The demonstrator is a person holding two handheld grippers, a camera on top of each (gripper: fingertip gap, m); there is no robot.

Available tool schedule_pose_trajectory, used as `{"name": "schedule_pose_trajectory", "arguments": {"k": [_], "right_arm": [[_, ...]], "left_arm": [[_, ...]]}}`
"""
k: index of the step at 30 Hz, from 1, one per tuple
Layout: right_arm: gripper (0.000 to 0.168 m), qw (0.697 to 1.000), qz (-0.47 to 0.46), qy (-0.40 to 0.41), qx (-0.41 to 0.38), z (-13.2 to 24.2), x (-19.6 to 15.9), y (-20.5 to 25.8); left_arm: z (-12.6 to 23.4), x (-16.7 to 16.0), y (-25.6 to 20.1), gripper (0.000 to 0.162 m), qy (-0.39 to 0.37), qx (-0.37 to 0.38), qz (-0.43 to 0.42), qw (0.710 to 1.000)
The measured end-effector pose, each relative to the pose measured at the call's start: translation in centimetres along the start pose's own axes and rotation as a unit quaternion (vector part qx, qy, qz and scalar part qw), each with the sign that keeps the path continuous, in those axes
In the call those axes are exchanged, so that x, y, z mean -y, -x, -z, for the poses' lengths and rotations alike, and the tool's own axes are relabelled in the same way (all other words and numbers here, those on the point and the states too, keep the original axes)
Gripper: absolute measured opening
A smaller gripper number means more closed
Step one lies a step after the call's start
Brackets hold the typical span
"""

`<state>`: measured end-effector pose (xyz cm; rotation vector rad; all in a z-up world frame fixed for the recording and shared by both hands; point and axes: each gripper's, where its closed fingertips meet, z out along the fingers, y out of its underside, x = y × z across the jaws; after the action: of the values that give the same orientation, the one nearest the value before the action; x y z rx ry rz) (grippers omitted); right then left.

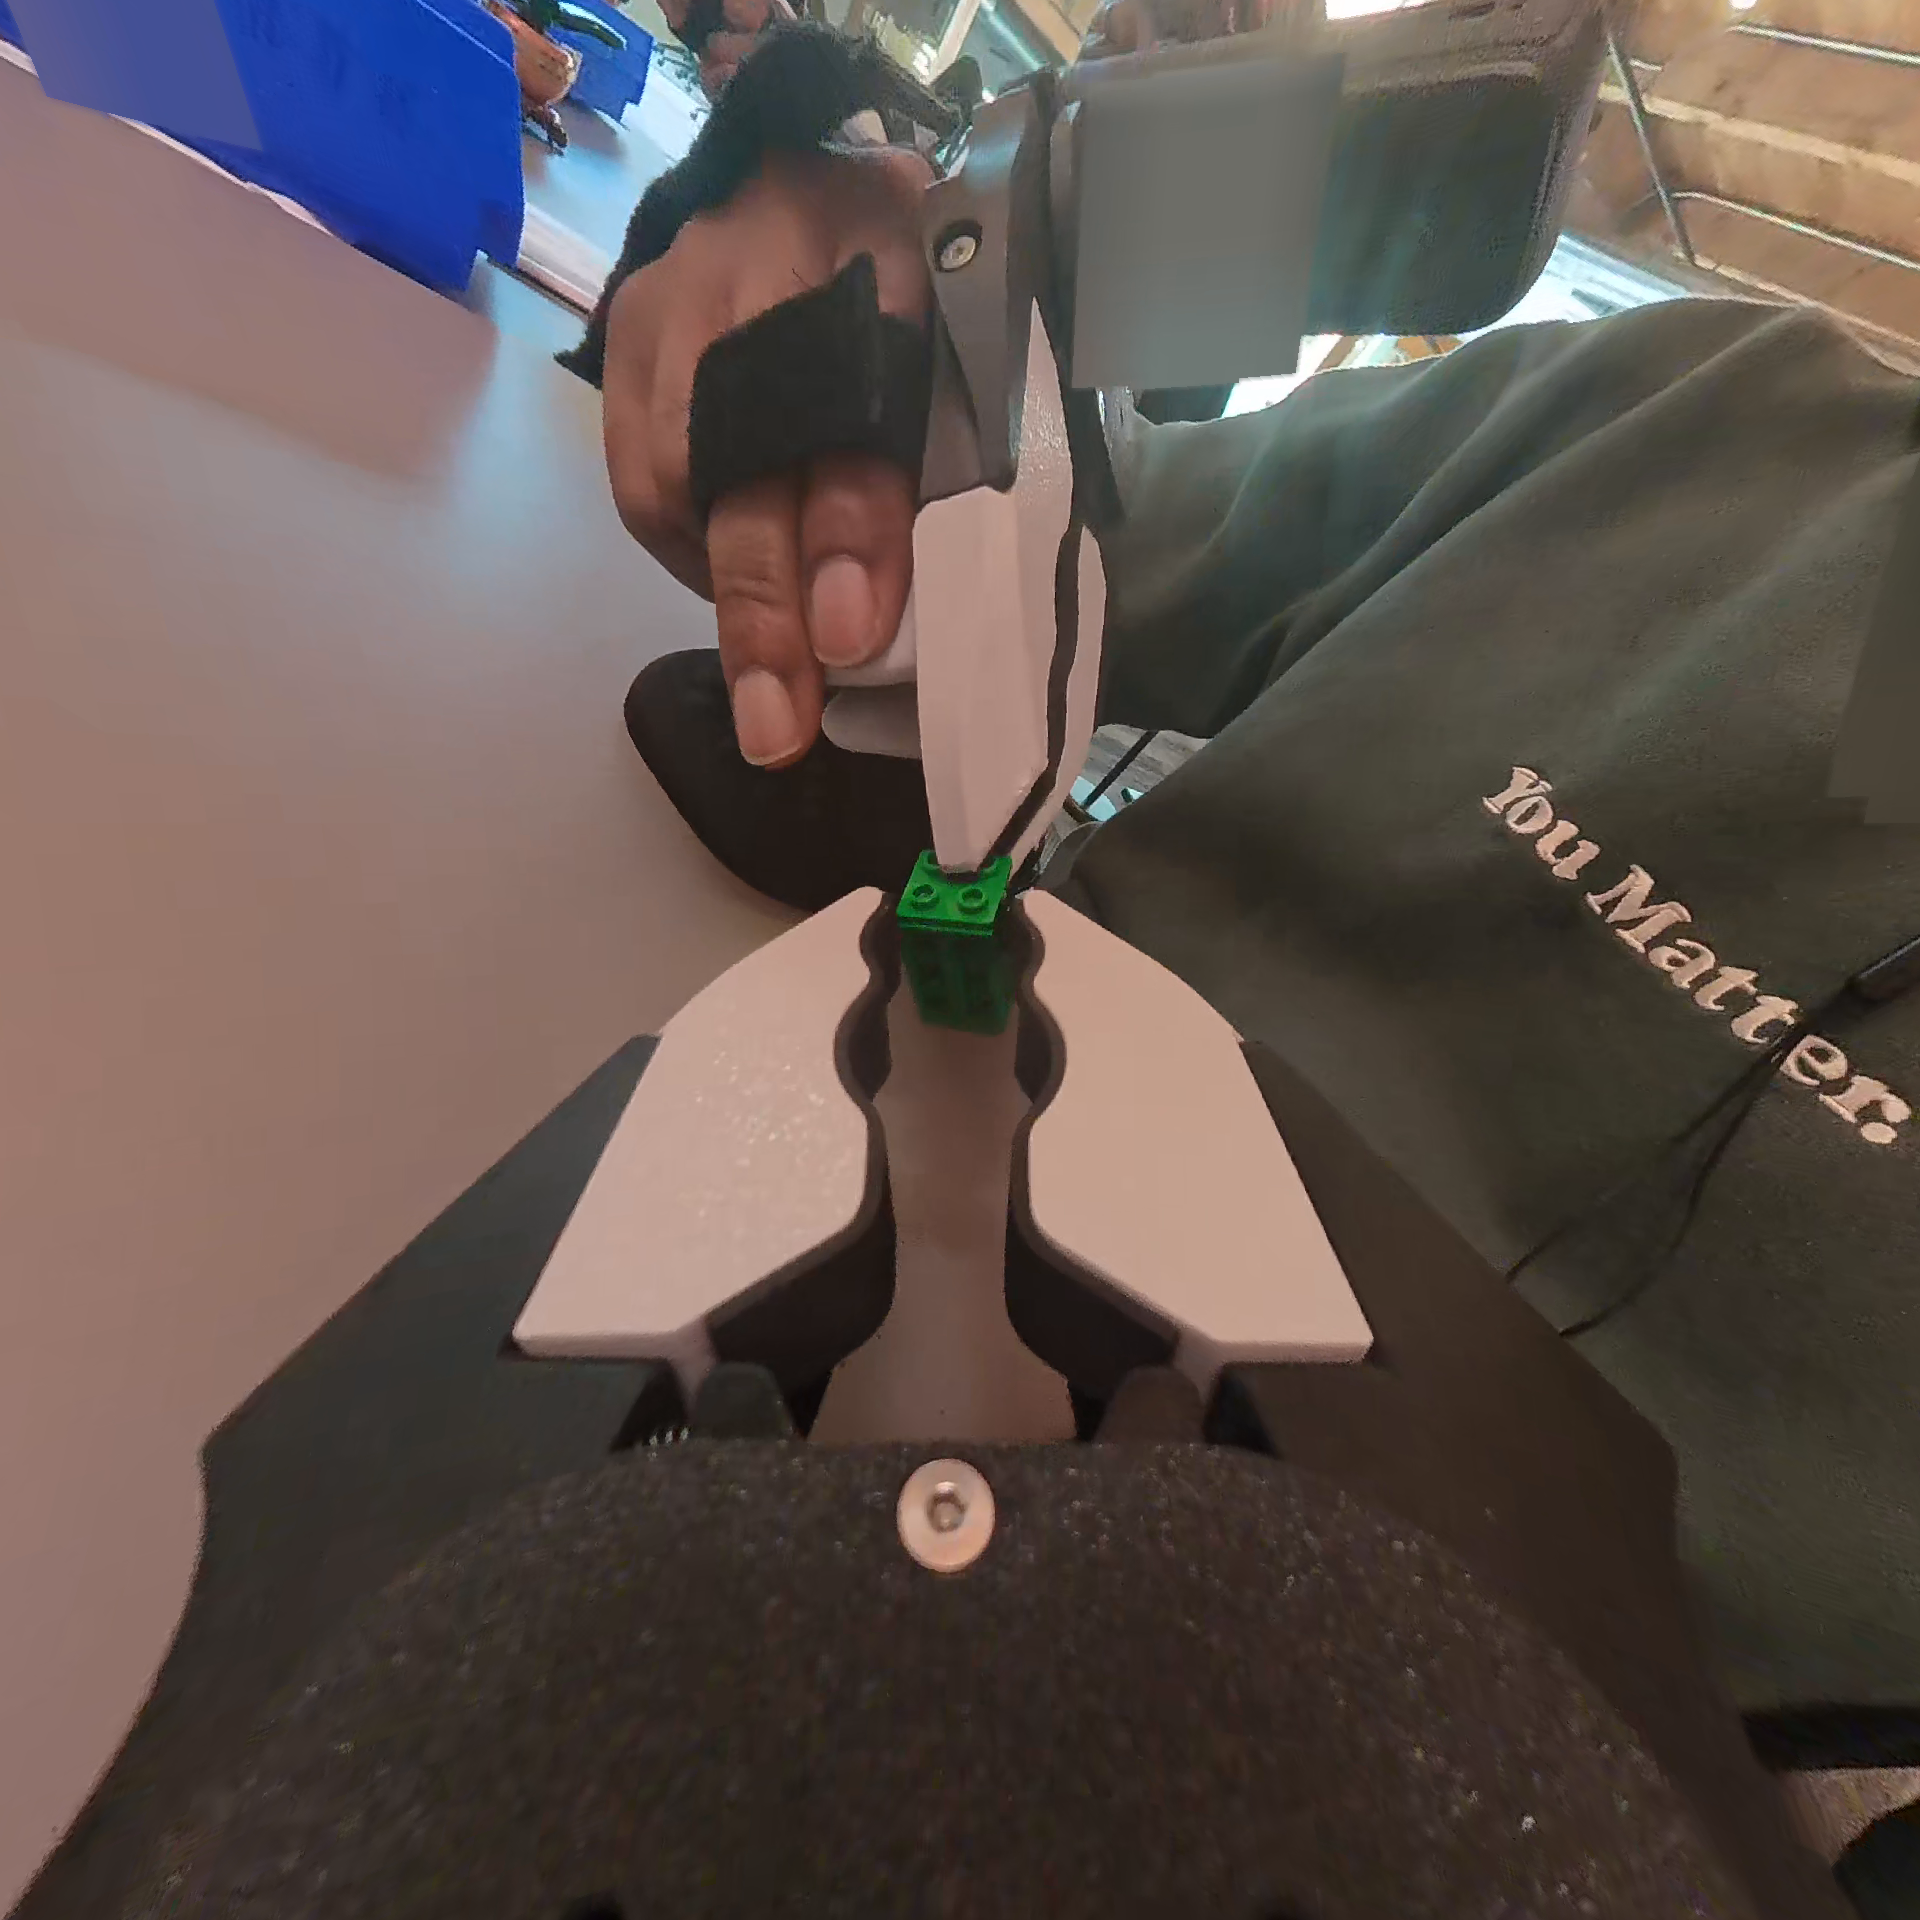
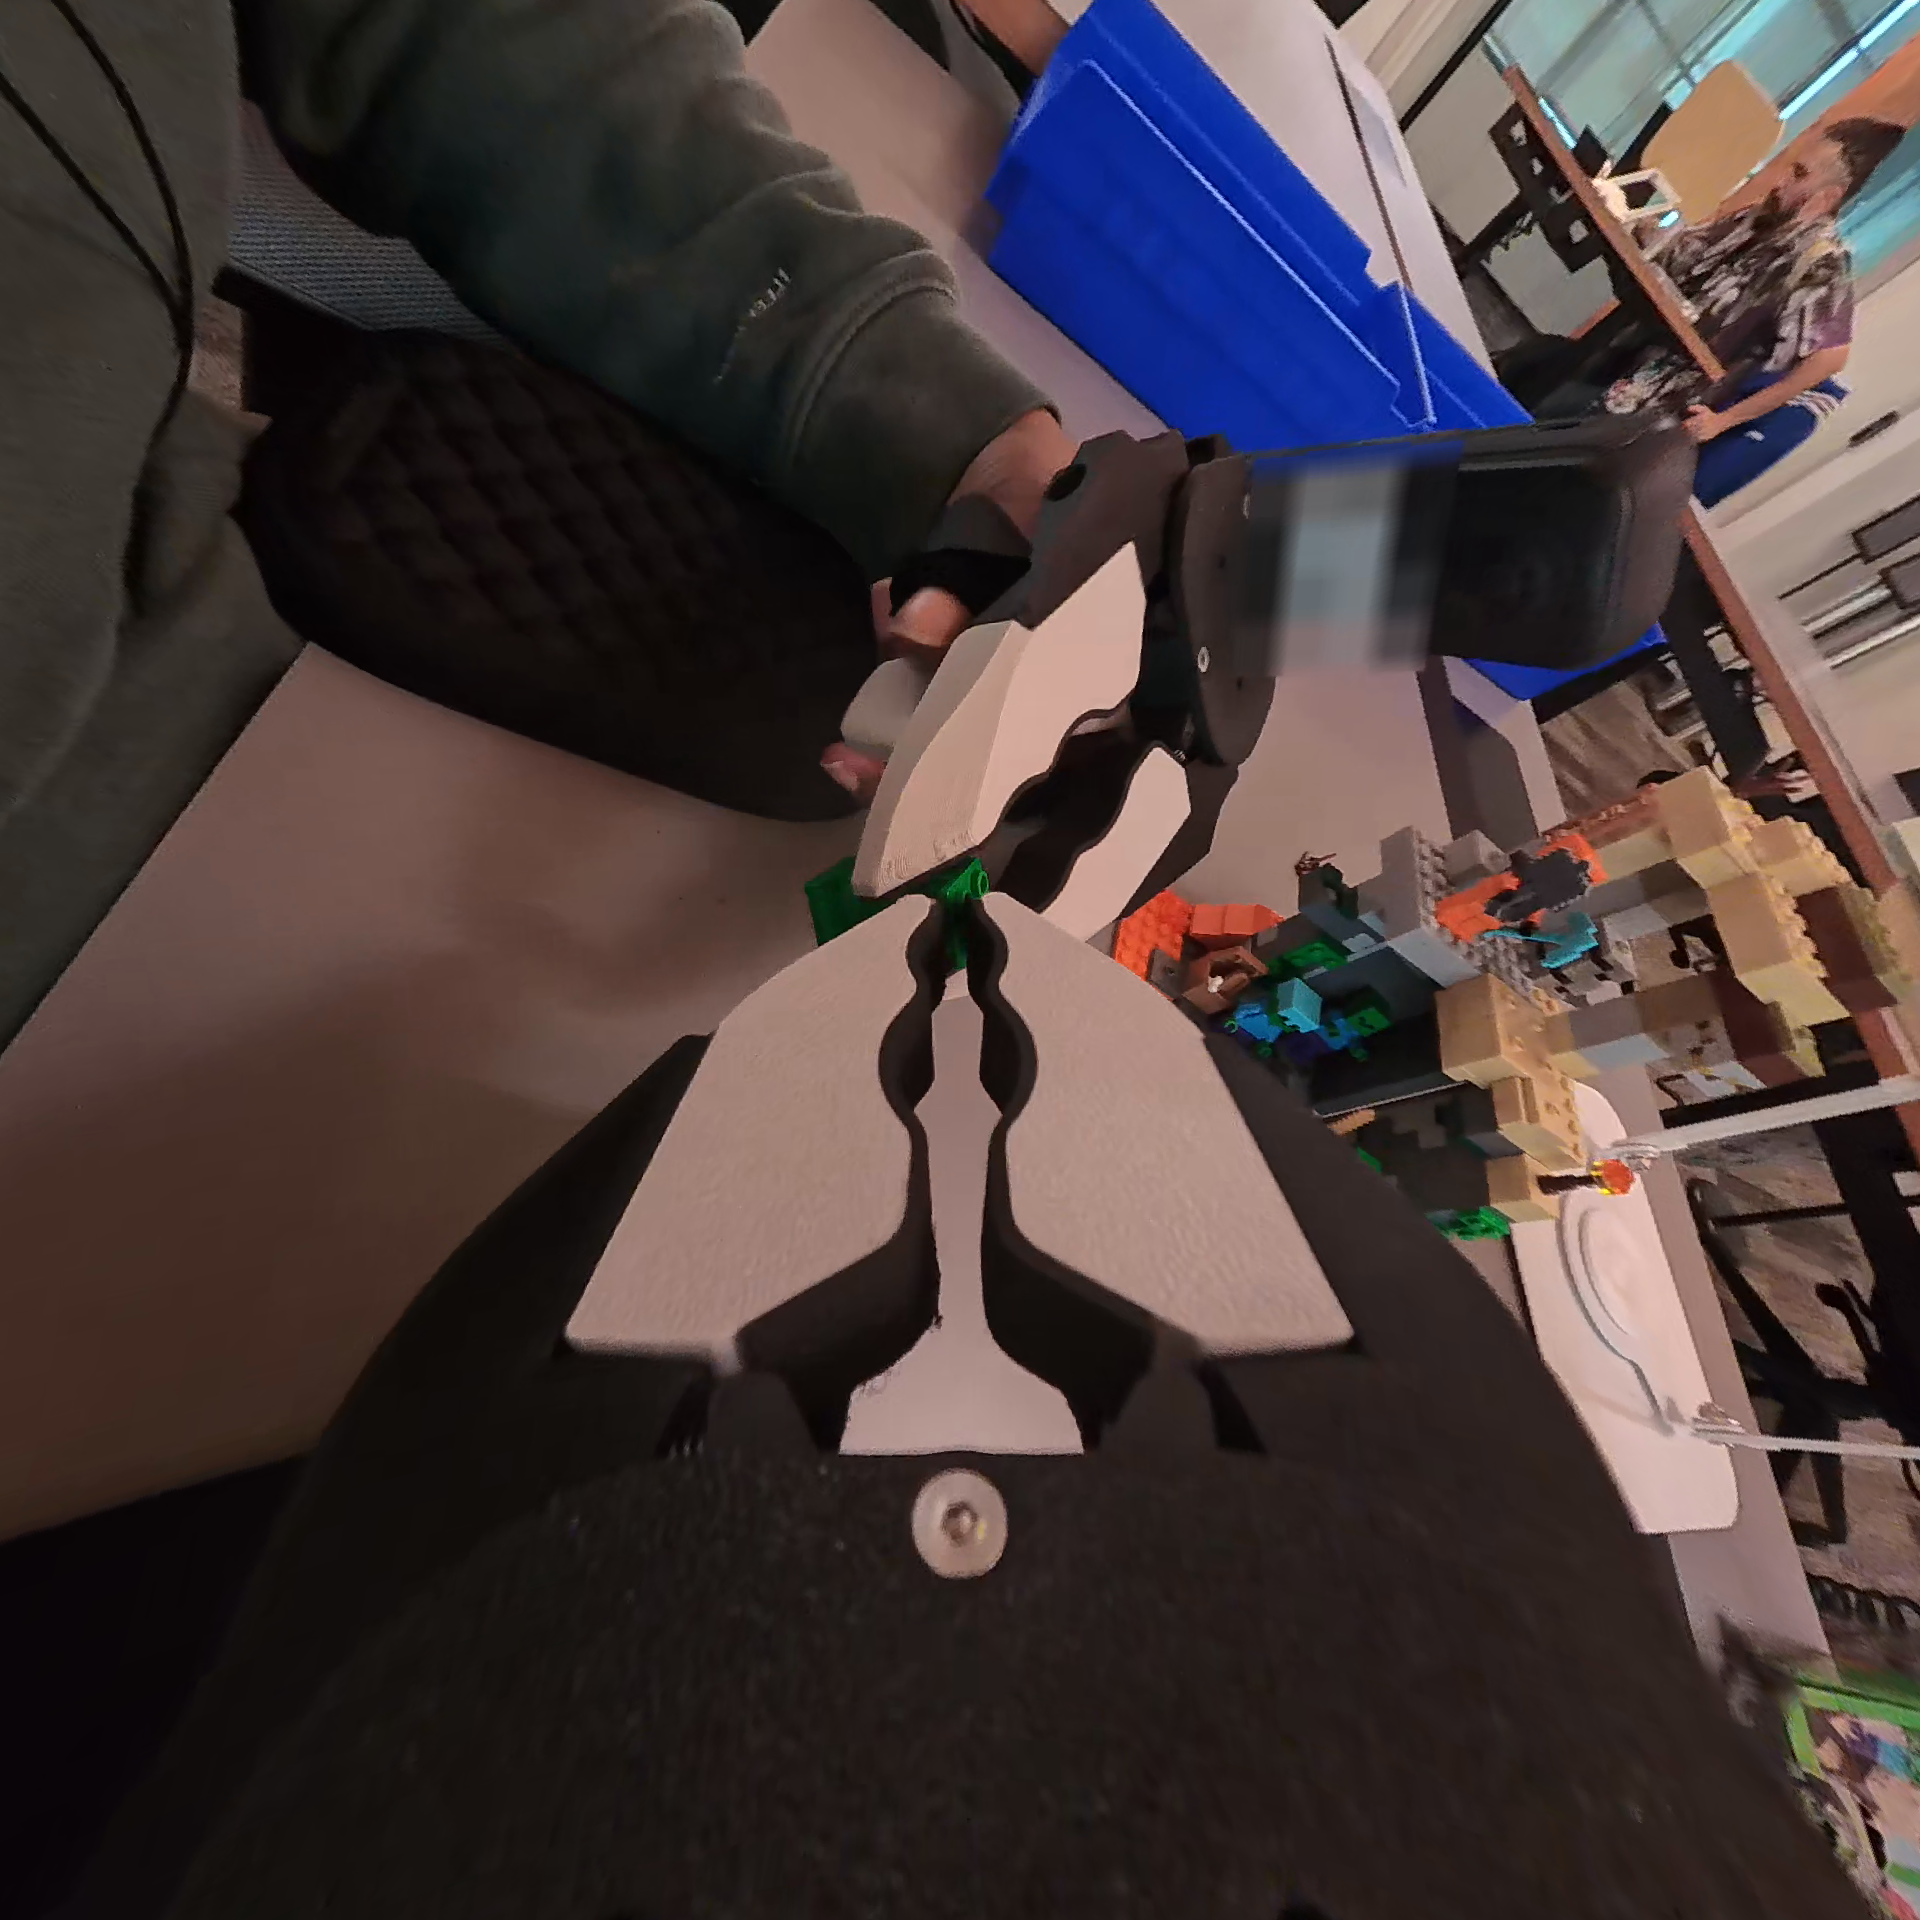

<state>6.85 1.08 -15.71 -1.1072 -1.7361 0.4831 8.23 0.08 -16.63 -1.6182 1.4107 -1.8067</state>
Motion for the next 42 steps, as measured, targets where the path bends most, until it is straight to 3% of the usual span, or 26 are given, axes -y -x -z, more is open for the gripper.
{"name": "schedule_pose_trajectory", "arguments": {"k": [12,18,26,42], "right_arm": [[0.004,0.997,-0.046,-0.024,0.056,0.1,0.5,1.4],[0.003,0.996,-0.067,-0.045,0.027,0.5,0.6,0.2],[0.003,0.997,-0.056,-0.049,0.002,0.7,0.8,-0.1],[0.004,0.968,-0.12,-0.054,0.214,0.4,1.7,3.2]], "left_arm": [[-0.6,-1.2,-0.8,0.02,0.063,-0.006,-0.025,0.998],[-0.3,-0.2,-0.9,0.025,0.014,-0.002,-0.028,1.0],[-0.5,0.0,-0.8,0.022,0.015,-0.001,-0.017,1.0],[-1.4,-2.8,-2.2,0.021,0.178,-0.021,-0.095,0.979]]}}
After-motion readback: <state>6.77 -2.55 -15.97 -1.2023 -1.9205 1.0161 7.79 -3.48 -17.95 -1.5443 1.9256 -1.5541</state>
